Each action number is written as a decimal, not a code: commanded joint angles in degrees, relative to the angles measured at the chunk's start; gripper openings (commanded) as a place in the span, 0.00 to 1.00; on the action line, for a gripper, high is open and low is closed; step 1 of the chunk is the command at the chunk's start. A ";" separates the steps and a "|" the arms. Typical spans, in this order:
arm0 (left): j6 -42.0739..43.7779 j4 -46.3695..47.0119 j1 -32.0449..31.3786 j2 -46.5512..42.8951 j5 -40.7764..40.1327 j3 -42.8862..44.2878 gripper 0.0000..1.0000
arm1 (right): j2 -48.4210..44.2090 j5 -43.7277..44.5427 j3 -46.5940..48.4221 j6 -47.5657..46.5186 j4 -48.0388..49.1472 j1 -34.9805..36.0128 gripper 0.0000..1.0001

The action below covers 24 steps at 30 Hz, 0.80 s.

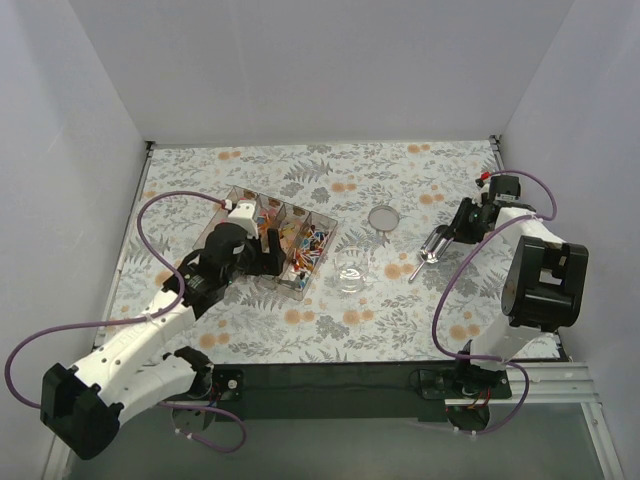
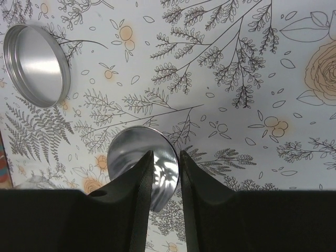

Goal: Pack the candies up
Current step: Pick up the spatula from the center of the board.

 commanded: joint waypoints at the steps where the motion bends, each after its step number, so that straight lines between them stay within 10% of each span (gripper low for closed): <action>1: -0.73 -0.39 -0.15 0.16 2.05 2.90 0.82 | 0.65 -0.78 0.07 0.14 1.99 -0.13 0.32; 10: -1.96 -0.56 -1.20 1.48 4.25 6.33 0.83 | -2.59 -1.22 -1.16 1.81 1.29 -0.22 0.01; 24: -1.44 5.23 -17.61 13.86 1.71 16.60 0.83 | -23.25 0.71 -5.56 14.46 -11.09 1.71 0.01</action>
